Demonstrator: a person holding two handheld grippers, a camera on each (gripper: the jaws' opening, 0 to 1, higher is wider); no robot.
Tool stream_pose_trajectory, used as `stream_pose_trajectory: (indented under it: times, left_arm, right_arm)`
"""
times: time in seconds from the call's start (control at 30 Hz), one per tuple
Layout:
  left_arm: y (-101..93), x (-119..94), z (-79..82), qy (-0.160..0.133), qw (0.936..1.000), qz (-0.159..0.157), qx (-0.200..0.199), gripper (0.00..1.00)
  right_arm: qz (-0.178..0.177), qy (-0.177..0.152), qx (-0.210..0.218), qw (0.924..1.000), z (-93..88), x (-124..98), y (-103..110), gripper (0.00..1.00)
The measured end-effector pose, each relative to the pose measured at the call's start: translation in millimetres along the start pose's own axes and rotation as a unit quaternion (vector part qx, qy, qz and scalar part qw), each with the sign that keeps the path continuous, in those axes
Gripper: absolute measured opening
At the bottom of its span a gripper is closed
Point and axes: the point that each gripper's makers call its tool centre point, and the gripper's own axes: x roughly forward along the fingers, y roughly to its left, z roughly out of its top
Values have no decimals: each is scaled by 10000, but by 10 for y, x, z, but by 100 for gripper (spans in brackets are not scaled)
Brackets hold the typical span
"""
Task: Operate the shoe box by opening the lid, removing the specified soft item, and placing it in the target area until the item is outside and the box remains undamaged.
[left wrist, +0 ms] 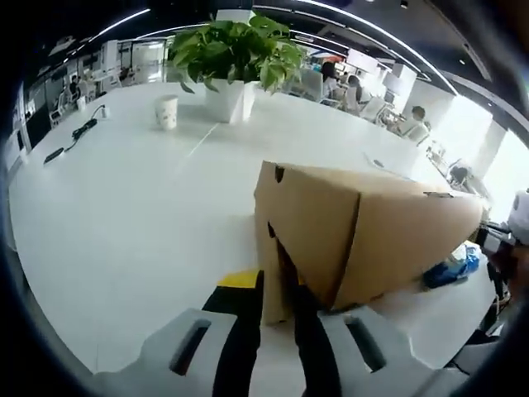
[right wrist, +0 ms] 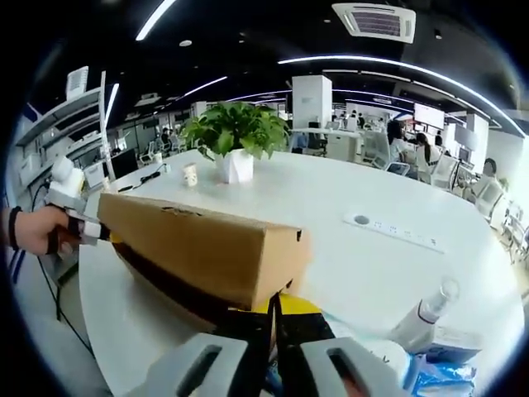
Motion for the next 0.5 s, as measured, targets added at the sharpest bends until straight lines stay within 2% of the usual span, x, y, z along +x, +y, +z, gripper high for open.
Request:
stream_pose_trajectory:
  times: [0.17, 0.5]
  left_arm:
    - [14, -74, 19, -91, 9998, -44, 163, 13]
    - [-8, -158, -39, -155, 9989, -200, 400, 13]
  right_arm:
    - [16, 24, -30, 10000, -28, -29, 0, 0]
    - [54, 80, -53, 9999, -108, -75, 14, 0]
